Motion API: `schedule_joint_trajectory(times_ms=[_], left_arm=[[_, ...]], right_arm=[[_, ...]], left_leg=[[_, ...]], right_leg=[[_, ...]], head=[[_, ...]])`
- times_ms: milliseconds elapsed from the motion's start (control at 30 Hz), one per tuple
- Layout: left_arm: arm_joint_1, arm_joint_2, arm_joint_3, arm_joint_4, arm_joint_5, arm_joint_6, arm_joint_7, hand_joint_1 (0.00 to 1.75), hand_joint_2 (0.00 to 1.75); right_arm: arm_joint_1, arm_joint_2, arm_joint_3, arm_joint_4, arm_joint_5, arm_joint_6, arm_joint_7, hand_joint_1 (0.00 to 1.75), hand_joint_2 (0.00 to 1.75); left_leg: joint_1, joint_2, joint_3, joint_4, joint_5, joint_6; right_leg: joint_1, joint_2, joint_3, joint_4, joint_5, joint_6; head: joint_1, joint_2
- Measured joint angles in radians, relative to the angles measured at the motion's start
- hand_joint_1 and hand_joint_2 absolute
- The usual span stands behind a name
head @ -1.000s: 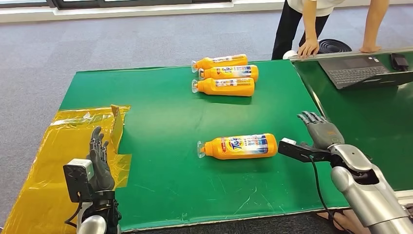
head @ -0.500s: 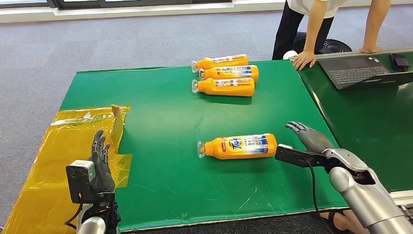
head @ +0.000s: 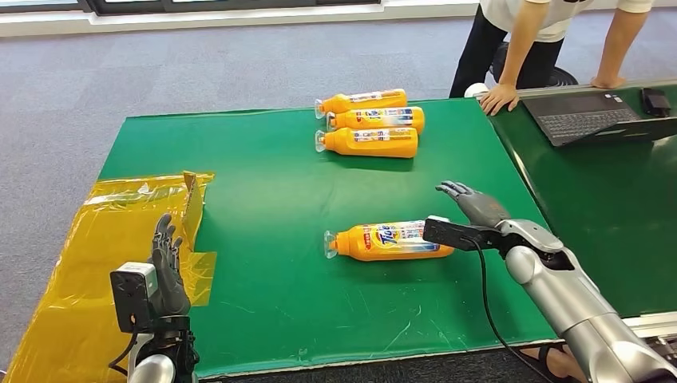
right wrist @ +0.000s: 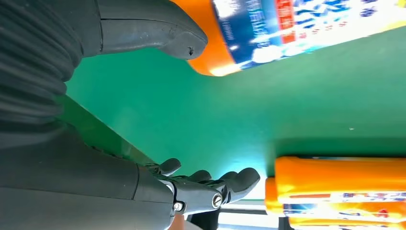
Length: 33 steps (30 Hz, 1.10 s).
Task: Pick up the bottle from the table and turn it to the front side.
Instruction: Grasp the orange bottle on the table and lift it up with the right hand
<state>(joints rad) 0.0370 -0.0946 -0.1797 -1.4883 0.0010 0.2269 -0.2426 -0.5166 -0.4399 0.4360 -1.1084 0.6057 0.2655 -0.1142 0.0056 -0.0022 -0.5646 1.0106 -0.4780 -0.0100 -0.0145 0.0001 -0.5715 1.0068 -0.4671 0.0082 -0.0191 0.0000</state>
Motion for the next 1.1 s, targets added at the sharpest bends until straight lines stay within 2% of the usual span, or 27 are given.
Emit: schedule_joint_trajectory(times_ms=[167, 467, 767, 1100], left_arm=[[-0.002, 0.000, 0.000, 0.011, 0.022, -0.010, -0.002, 0.00, 0.00], [-0.006, -0.001, 0.000, 0.034, 0.057, -0.040, 0.003, 0.00, 0.00], [-0.025, -0.001, 0.000, 0.060, 0.108, -0.066, 0.012, 0.00, 0.00], [-0.046, -0.001, 0.000, 0.085, 0.143, -0.090, 0.019, 0.00, 0.00]], right_arm=[[-0.040, 0.022, 0.042, 0.049, -0.017, 0.014, -0.001, 0.00, 1.75], [-0.083, 0.036, 0.117, 0.077, -0.064, 0.081, 0.044, 0.00, 1.75], [-0.147, 0.048, 0.218, 0.080, -0.253, 0.201, 0.075, 0.00, 1.75], [-0.220, 0.054, 0.324, 0.092, -0.394, 0.236, 0.087, 0.00, 1.75]], left_leg=[[0.000, -0.001, 0.000, 0.000, 0.000, 0.000], [0.000, -0.001, 0.000, 0.000, 0.000, 0.000], [0.000, -0.001, 0.000, 0.000, 0.001, -0.001], [0.000, -0.001, 0.000, 0.000, 0.001, -0.001]], right_leg=[[0.000, -0.001, 0.000, 0.000, 0.000, 0.000], [0.000, -0.001, 0.000, 0.000, 0.000, 0.000], [0.000, -0.001, 0.000, 0.000, 0.000, 0.000], [0.000, -0.001, 0.000, 0.000, 0.000, 0.000]], head=[[0.000, 0.000], [0.000, 0.000], [0.000, 0.000], [0.000, 0.000]])
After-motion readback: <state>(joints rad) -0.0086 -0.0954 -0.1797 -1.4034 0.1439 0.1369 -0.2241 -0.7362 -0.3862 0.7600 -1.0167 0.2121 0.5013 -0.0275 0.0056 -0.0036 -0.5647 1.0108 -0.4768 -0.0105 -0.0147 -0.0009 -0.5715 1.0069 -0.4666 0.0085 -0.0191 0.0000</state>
